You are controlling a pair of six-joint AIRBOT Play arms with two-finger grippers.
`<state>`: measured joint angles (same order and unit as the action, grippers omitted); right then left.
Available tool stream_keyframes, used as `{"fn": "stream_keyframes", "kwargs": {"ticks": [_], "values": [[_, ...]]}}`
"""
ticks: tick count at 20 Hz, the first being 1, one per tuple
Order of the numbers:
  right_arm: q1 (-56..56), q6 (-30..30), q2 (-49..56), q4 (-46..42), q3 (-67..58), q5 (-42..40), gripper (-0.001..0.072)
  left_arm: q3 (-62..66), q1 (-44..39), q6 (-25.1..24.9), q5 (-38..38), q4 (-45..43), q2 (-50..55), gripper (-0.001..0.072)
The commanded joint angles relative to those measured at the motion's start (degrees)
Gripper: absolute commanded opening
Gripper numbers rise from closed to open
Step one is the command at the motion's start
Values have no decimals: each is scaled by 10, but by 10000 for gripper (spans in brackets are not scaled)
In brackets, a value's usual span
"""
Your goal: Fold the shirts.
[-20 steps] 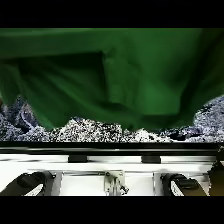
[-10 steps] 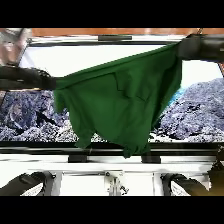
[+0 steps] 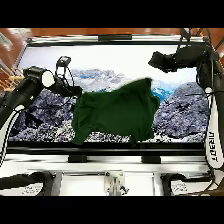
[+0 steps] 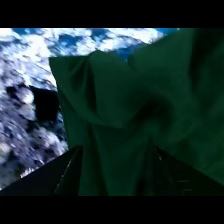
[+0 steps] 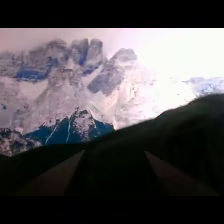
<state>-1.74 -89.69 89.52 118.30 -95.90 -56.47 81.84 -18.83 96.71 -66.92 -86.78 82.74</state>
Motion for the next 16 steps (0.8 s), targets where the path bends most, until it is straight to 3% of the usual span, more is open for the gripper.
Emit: {"fn": "stream_keyframes", "kwargs": {"ticks": [1,4,6,8,9,10,11,16], "values": [[29,-21,-20,3,-1,-76,462,47,37,-25,-150,0,8,524],[82,-52,-70,-131,0,-263,462,48,93,-41,-230,3,-45,544],[127,-83,-92,-168,27,-351,462,-9,115,-41,-231,5,-104,544],[187,-86,-129,-85,97,-332,462,-129,123,-41,-214,28,-166,571],[210,-96,-146,-47,142,-321,466,-207,124,-41,-190,54,-198,642],[226,-109,-158,-24,181,-318,570,-280,124,-41,-159,81,-226,660],[235,-116,-167,-13,217,-320,612,-351,124,-41,-127,106,-250,660],[219,-118,-172,4,324,-301,612,-523,124,-41,3,201,-278,659]]}}
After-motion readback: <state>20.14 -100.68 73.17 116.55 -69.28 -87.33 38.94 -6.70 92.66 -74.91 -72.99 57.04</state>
